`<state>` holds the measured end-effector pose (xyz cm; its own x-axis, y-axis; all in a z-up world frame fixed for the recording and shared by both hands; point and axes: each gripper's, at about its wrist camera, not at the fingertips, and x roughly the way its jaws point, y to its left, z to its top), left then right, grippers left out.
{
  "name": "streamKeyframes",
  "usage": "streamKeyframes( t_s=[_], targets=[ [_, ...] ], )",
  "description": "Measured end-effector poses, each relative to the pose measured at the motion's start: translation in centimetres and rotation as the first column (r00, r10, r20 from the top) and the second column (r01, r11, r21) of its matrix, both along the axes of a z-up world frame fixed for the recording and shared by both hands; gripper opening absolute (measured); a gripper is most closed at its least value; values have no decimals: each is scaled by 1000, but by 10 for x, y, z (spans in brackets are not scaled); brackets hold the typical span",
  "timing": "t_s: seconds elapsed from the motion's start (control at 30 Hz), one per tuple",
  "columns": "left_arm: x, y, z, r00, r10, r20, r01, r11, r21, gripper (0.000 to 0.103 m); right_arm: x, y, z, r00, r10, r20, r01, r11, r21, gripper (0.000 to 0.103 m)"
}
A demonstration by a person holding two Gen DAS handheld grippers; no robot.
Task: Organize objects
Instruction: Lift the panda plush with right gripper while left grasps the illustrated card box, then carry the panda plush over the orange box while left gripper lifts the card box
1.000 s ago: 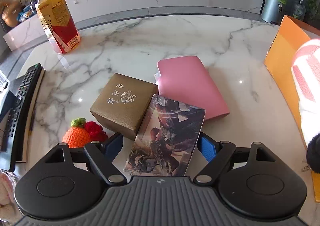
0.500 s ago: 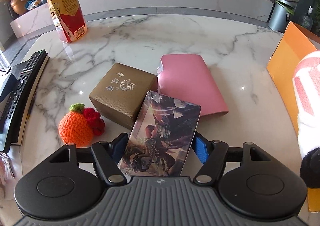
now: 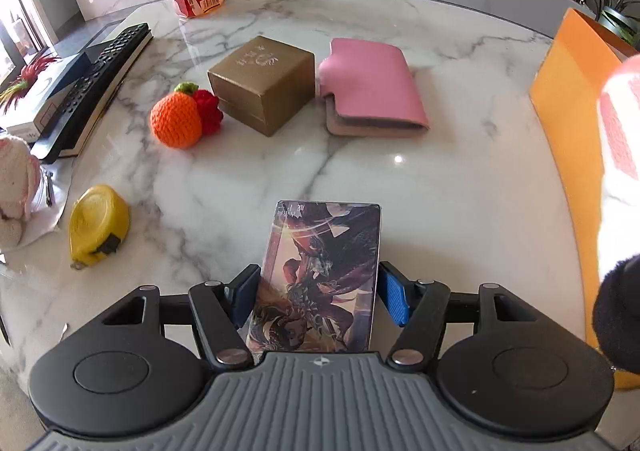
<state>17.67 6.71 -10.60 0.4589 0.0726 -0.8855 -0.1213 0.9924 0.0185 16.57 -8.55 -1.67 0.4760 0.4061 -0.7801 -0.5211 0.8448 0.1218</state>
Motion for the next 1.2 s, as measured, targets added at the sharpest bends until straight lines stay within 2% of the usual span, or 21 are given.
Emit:
streamKeyframes(
  t_s=[0.13, 0.27, 0.3, 0.37, 0.43, 0.57, 0.6, 0.63, 0.67, 0.7, 0.73, 0.93, 1.03, 1.2],
  targets=[
    [-21, -5, 0, 998, 57, 11, -57, 998, 2, 74, -16, -5, -2, 1000, -7, 17, 7, 1000, 2, 78],
    [-21, -4, 1, 999, 47, 18, -47, 999, 8, 76, -24, -12, -7, 1000, -14, 14, 13, 1000, 28, 77],
    [-21, -3, 0, 998, 54, 17, -54, 999, 3, 78, -25, -12, -8, 1000, -14, 16, 14, 999, 33, 77],
    [-23, 0, -3, 997, 75, 23, -75, 997, 5, 92, -30, -12, -10, 1000, -4, 25, 3, 1000, 24, 77],
    [-24, 5, -5, 996, 87, 29, -86, 996, -11, 95, -34, -12, -11, 1000, 10, 22, -11, 1000, 19, 77],
    [-22, 5, -5, 996, 78, 40, -78, 997, -12, 97, -33, -16, -11, 1000, 17, 2, -17, 998, 65, 77],
    [-22, 4, -5, 996, 73, 46, -73, 997, -11, 96, -33, -18, -11, 1000, 15, 0, -15, 997, 72, 78],
    [-23, 3, -5, 996, 64, 57, -64, 998, -11, 91, -32, -19, -11, 1000, 13, -1, -13, 997, 76, 78],
    [-24, 2, -4, 996, 52, 72, -52, 999, -6, 76, -32, -21, -10, 1000, 13, -3, -12, 996, 84, 78],
    [-25, -1, -2, 996, 37, 81, -36, 999, -2, 67, -33, -22, -10, 1000, 14, -5, -13, 995, 94, 78],
    [-25, -4, -1, 996, 33, 77, -35, 999, 15, 67, -33, -23, -9, 1000, 16, -7, -15, 994, 104, 78],
    [-26, -5, 0, 996, 44, 74, -45, 999, 9, 67, -33, -28, -9, 1000, 26, -9, -25, 992, 120, 77],
    [-30, -3, 4, 996, 65, 63, -63, 998, -32, 67, -35, -31, -5, 1000, 22, -3, -21, 990, 137, 77],
    [-37, -11, 22, 992, 63, 106, -60, 998, -29, 67, -37, -43, 8, 1000, 21, 21, -24, 983, 181, 76]
  ],
)
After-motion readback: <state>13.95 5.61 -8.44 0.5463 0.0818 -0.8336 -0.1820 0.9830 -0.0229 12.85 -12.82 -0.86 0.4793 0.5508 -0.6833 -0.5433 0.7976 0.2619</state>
